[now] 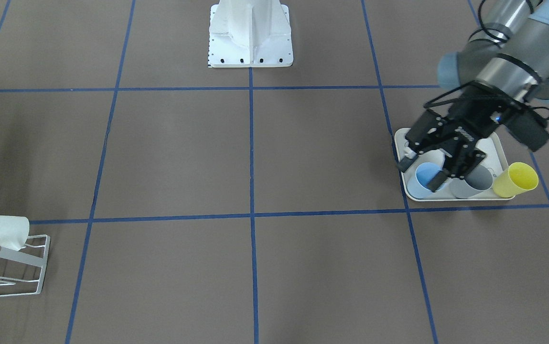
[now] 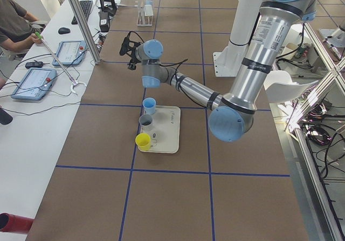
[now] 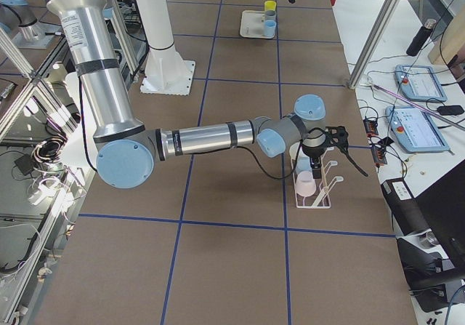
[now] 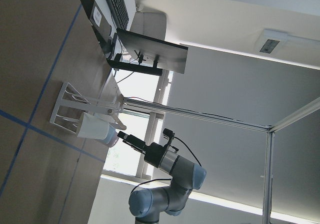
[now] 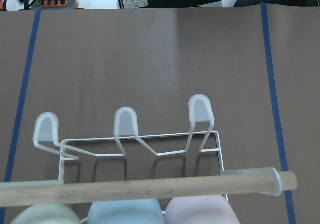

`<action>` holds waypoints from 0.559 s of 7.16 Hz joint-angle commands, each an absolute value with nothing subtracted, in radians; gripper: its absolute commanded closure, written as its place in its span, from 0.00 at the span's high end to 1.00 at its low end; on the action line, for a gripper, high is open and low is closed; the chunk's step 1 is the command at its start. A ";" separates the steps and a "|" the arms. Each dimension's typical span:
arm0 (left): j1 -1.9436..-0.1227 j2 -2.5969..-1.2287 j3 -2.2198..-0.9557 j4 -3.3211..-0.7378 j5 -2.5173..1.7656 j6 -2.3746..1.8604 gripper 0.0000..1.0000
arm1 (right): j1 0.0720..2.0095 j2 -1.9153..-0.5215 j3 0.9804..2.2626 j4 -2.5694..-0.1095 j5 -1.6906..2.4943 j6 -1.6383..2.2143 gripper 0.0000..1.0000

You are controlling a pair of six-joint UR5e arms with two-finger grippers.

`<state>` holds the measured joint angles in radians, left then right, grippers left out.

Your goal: Transfer IKEA cup to right arm and place on rack

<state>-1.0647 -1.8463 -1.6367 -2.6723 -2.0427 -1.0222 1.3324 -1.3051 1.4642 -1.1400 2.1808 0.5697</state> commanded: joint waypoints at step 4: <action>-1.264 -1.646 -1.615 -2.109 -2.137 -0.185 0.85 | 1.336 -1.431 1.644 -1.154 2.272 0.558 1.00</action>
